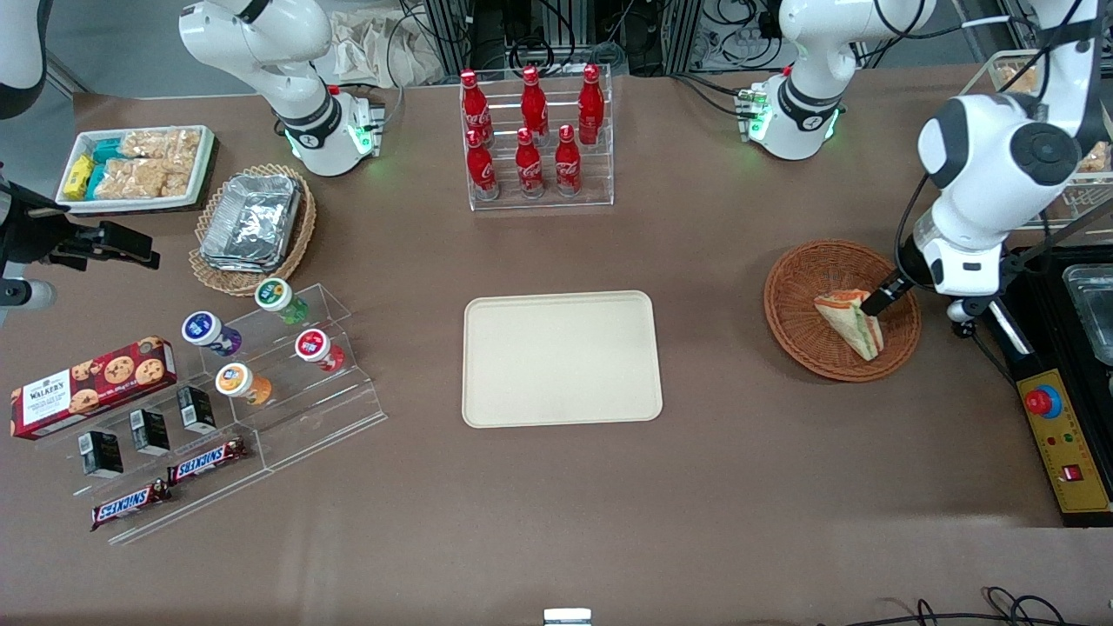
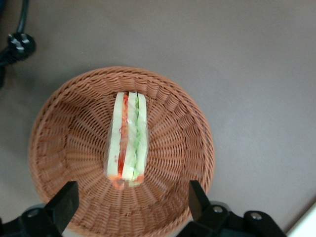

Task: Place sandwich from basket to tray
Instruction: 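Lower the left gripper onto the wrapped sandwich in the wicker basket and grasp it, then lift the sandwich with the left gripper and carry it over the cream tray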

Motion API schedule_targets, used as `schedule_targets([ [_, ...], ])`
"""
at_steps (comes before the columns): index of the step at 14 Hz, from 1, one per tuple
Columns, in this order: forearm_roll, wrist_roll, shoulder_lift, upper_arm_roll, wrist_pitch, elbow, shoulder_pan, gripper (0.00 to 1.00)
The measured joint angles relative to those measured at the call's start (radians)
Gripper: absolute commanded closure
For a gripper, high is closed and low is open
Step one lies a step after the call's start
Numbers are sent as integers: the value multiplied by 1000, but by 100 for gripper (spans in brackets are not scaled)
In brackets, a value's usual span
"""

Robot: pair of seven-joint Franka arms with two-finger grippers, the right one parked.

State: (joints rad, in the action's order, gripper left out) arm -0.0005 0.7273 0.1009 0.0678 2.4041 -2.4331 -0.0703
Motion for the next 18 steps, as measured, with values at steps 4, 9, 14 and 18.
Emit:
schedule_targets([
  [4,3,54,-107,-1,153,-70,-13,1],
  [9,16,60,-213,-1,257,-75,-27,100],
  [14,33,60,-190,-1,255,-54,-27,100],
  [18,119,63,-69,17,-74,75,-19,100],
])
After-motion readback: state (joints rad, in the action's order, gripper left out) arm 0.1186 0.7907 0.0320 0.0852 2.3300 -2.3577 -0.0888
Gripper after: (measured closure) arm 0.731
